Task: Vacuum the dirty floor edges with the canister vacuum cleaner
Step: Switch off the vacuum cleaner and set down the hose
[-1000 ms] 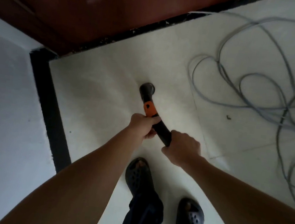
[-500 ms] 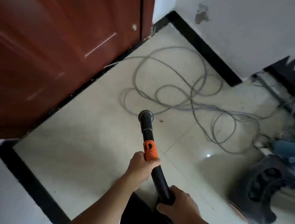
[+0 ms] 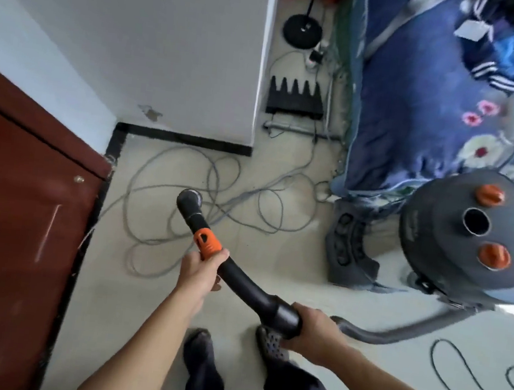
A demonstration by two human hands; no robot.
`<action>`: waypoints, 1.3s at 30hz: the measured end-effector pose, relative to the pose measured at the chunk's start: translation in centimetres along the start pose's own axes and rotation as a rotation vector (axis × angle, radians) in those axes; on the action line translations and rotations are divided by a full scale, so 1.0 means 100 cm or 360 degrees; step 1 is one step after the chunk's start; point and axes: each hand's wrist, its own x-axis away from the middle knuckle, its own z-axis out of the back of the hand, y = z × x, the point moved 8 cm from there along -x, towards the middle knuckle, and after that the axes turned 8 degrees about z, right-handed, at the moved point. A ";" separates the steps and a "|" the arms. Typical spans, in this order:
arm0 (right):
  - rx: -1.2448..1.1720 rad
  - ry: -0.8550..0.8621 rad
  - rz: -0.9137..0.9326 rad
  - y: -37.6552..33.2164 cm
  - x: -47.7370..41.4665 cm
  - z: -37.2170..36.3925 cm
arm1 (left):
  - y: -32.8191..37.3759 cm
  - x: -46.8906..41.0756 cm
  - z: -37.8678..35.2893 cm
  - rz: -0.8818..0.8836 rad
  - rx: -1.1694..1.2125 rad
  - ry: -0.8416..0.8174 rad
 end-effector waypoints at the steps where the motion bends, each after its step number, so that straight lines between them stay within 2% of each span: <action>1: -0.0026 0.0056 -0.0014 -0.002 0.008 0.004 | 0.009 0.006 -0.005 -0.0020 -0.0007 -0.0004; 12: -0.0407 0.0620 -0.0144 -0.049 0.094 0.021 | 0.044 0.093 -0.061 -0.0077 -0.0444 -0.0398; 16: -0.0520 0.0808 -0.0158 -0.029 0.135 0.036 | 0.067 0.122 -0.090 -0.0093 -0.0496 -0.0437; 25: -0.0518 0.1081 -0.0332 0.049 0.203 0.060 | 0.124 0.203 -0.205 -0.0463 -0.0879 -0.0538; 27: -0.0586 0.1088 -0.0329 0.070 0.207 0.066 | 0.128 0.222 -0.234 -0.0544 -0.0976 -0.0559; 30: -0.0644 0.0939 -0.0293 0.103 0.205 0.071 | 0.132 0.247 -0.279 -0.0665 -0.1103 -0.0586; 35: -0.0711 0.0657 -0.0294 0.172 0.192 0.076 | 0.139 0.263 -0.340 -0.0774 -0.1269 -0.0487; 39: -0.0724 0.0635 -0.0421 0.236 0.189 0.102 | 0.144 0.262 -0.365 -0.0841 -0.1362 -0.0340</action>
